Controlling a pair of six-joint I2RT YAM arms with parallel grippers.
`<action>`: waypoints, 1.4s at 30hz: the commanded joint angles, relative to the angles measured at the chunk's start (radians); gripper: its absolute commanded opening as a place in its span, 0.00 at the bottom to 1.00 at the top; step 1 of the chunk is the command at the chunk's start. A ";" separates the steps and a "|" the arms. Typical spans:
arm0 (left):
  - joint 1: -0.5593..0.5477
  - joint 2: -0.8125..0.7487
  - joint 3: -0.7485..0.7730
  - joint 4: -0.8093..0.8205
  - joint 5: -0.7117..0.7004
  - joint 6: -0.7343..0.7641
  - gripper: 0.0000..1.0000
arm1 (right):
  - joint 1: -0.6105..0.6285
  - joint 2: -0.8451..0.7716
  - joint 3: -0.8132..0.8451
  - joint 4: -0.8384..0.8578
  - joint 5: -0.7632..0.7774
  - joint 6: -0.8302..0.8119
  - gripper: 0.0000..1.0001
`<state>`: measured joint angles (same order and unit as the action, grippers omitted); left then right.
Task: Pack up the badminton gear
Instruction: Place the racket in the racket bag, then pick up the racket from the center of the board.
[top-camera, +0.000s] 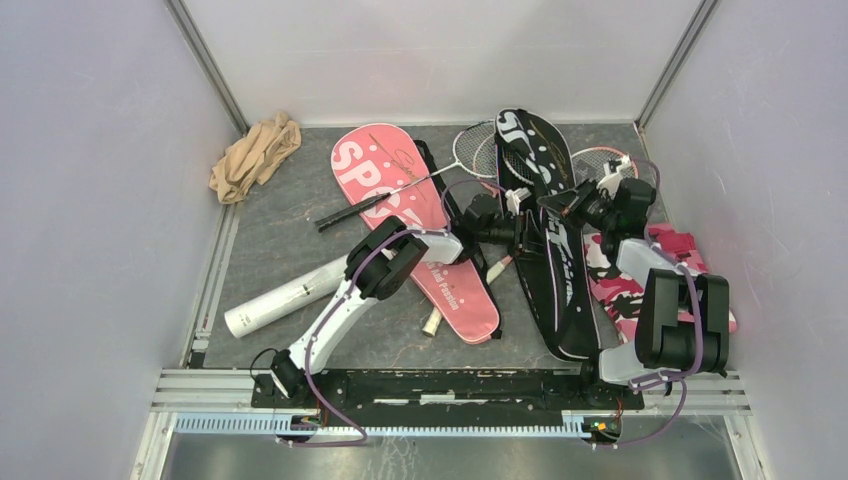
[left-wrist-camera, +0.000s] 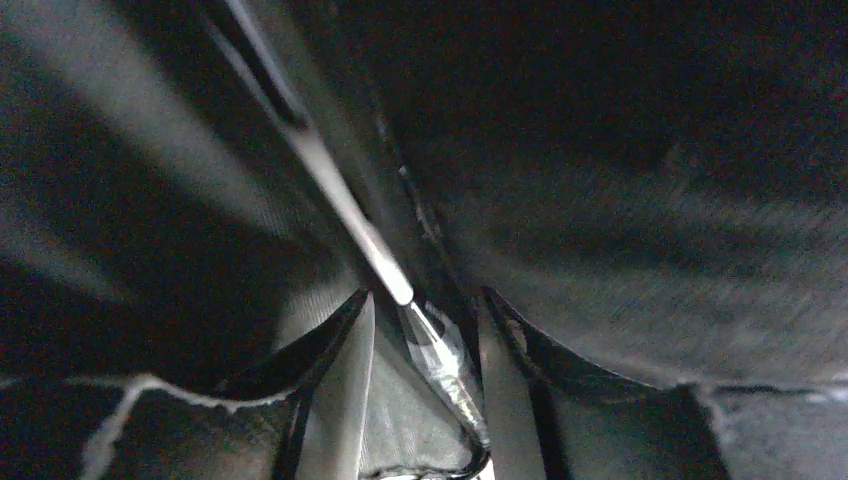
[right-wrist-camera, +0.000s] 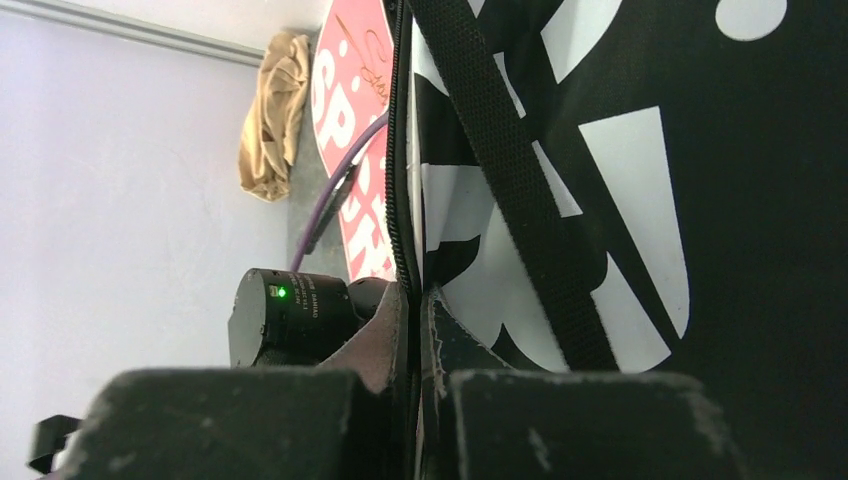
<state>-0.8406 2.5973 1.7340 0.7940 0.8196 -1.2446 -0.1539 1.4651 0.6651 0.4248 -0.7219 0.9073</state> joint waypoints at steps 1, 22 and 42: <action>0.028 -0.178 -0.071 -0.162 0.019 0.214 0.51 | -0.023 -0.031 0.141 -0.162 0.023 -0.181 0.00; 0.271 -0.611 -0.029 -1.286 -0.350 1.291 0.65 | -0.054 0.034 0.452 -0.484 -0.007 -0.492 0.00; 0.428 -0.162 0.616 -1.645 -0.639 1.816 0.80 | -0.051 0.034 0.397 -0.503 -0.021 -0.541 0.00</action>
<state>-0.4076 2.3928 2.2833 -0.8196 0.2077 0.4435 -0.2058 1.5066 1.0634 -0.1295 -0.7109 0.3847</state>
